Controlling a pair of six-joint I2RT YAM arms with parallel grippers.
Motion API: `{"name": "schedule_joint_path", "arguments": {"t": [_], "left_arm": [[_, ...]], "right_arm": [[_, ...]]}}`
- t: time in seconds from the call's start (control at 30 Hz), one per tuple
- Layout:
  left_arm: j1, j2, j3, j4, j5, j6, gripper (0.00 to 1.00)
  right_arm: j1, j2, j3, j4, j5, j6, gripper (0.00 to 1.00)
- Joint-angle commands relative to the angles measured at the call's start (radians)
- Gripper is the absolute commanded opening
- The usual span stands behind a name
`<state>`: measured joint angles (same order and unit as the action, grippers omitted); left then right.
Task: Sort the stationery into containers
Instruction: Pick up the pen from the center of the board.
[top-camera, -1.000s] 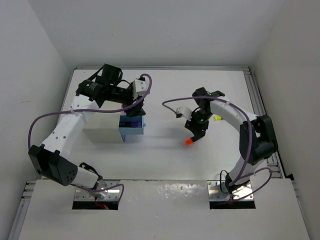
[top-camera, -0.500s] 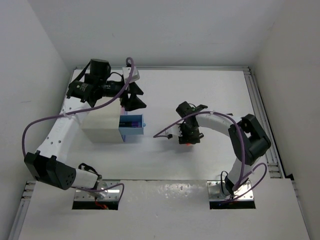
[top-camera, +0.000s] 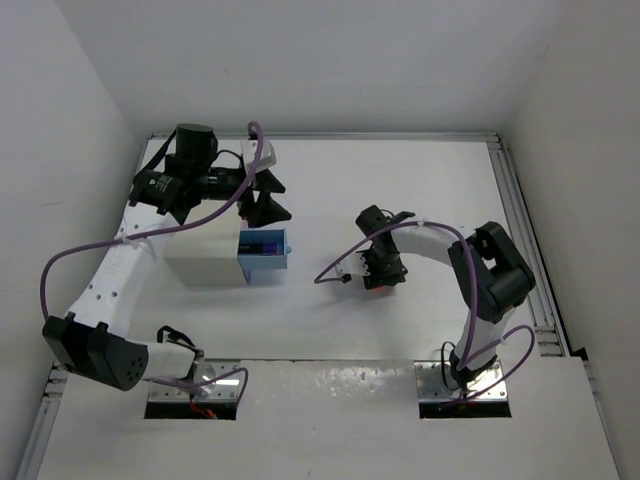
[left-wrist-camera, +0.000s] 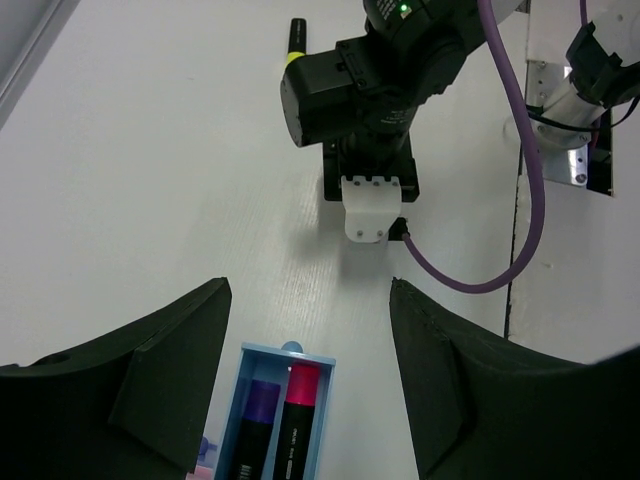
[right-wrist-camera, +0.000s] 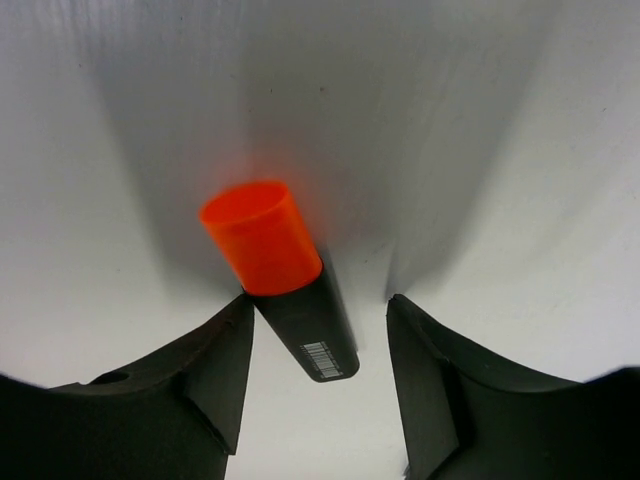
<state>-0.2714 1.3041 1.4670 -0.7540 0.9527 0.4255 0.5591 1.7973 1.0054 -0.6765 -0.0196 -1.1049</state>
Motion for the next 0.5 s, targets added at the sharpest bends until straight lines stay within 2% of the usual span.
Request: {"name": "schedule_joint_path", "arguments": {"t": [0.0, 0.07, 0.17, 0.2, 0.27, 0.33, 0.47], "left_arm": [[0.012, -0.025, -0.007, 0.041, 0.018, 0.006, 0.71], [0.014, -0.023, -0.01, 0.044, 0.02, 0.004, 0.71], [0.018, -0.023, -0.013, 0.061, 0.026, -0.016, 0.71], [0.02, -0.023, -0.011, 0.073, 0.029, -0.036, 0.71], [0.026, -0.025, -0.016, 0.085, 0.034, -0.054, 0.71], [0.035, -0.034, -0.037, 0.12, 0.037, -0.102, 0.71], [0.06, -0.068, -0.092, 0.255, 0.037, -0.206, 0.72]], "right_arm": [[-0.005, 0.011, -0.01, 0.032, -0.022, -0.05, 0.54], [-0.002, 0.022, -0.004, 0.022, -0.032, -0.049, 0.52], [0.002, 0.043, -0.005, 0.017, -0.034, -0.047, 0.41], [0.002, 0.05, -0.008, 0.025, -0.033, -0.044, 0.32], [-0.002, 0.065, -0.011, 0.028, -0.036, -0.036, 0.26], [-0.007, 0.066, -0.004, 0.026, -0.055, -0.007, 0.15], [-0.028, 0.036, 0.036, 0.006, -0.132, 0.132, 0.03]]}}
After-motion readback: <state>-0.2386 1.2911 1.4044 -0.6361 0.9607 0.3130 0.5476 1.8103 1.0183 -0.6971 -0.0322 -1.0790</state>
